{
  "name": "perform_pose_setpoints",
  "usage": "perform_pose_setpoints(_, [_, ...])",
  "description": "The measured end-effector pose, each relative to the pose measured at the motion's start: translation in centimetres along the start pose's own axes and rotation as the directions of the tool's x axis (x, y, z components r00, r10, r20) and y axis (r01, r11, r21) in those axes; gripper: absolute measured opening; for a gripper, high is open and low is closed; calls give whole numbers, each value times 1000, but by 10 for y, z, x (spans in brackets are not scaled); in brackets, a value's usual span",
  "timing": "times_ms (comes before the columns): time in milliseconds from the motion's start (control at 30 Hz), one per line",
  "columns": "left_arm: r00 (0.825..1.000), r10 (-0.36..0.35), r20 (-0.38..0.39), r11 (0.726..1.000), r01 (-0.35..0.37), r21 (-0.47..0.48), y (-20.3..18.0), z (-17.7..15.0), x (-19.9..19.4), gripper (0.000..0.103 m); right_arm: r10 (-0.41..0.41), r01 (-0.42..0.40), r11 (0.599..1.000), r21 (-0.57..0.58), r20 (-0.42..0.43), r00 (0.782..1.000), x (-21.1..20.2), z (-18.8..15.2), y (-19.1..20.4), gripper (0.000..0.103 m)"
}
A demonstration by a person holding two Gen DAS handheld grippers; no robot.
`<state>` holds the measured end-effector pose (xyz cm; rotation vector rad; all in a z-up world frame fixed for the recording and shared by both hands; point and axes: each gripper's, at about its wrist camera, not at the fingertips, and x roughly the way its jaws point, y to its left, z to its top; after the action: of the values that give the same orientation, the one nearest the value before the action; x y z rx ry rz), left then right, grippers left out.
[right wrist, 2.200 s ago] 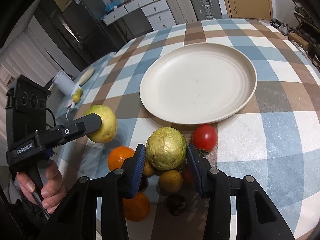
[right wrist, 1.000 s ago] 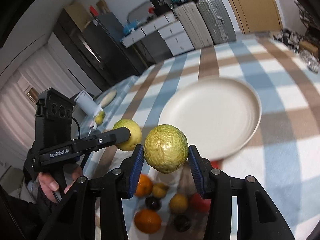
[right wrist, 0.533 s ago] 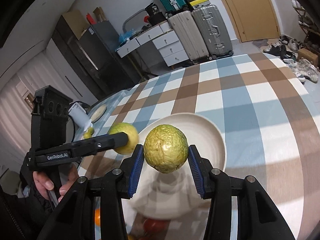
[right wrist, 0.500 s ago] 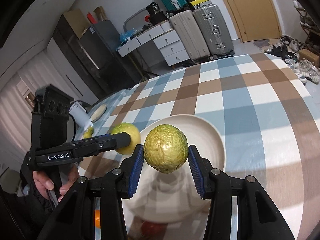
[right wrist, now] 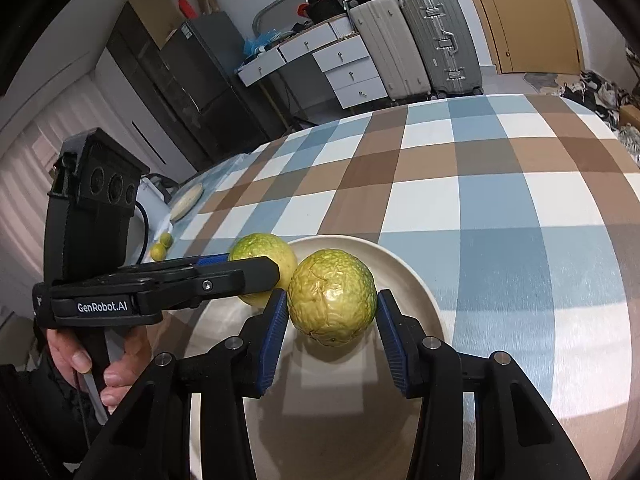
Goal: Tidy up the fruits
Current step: 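Lower both guavas onto the cream plate and open both tools, then withdraw both tools from the plate toward the remaining fruits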
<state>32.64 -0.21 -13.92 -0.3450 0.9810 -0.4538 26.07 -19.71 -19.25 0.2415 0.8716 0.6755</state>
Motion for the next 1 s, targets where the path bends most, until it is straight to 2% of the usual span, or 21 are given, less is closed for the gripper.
perform_pose_setpoints(200, [1000,-14,1,1000,14,-21,3,2,4,49,-19,19,1000,-23,-17,1000,7,-1,3,46])
perform_pose_setpoints(233, [1000,-17,2,1000,17,-21,2,2,3,52,-31,31,999,-29,-15,999,7,-1,4,46])
perform_pose_setpoints(300, [1000,-17,11,1000,17,-16,0,3,-2,66,-54,54,998,-36,-5,999,5,-2,4,48])
perform_pose_setpoints(333, [1000,-6,22,1000,7,-12,-2,3,-6,68,-50,50,998,-34,2,999,3,-1,3,49])
perform_pose_setpoints(433, [998,9,54,1000,-9,-12,-6,4,-20,76,-39,40,999,-29,39,998,-10,-1,5,66])
perform_pose_setpoints(500, [997,27,75,1000,-26,-8,-9,3,-33,80,-39,41,998,-37,69,997,-20,-2,8,80])
perform_pose_setpoints(633, [991,58,120,998,-61,20,-21,-4,-60,81,-23,31,998,-54,135,991,-49,-9,19,98])
perform_pose_setpoints(700, [984,94,153,994,-102,45,-30,-10,-76,84,-31,41,997,-60,163,986,-62,-13,26,103])
perform_pose_setpoints(833, [962,141,233,985,-159,62,-48,-25,-112,91,-58,74,995,-62,231,971,-90,-23,39,103])
perform_pose_setpoints(900, [951,159,266,982,-180,54,-55,-33,-127,102,-66,82,996,-45,273,960,-105,-30,44,103])
perform_pose_setpoints(933, [942,172,289,980,-192,44,-58,-39,-137,102,-69,83,996,-37,286,956,-110,-32,46,103])
perform_pose_setpoints(1000, [935,176,307,979,-199,44,-64,-46,-151,102,-80,90,996,-21,309,948,-121,-39,51,103])
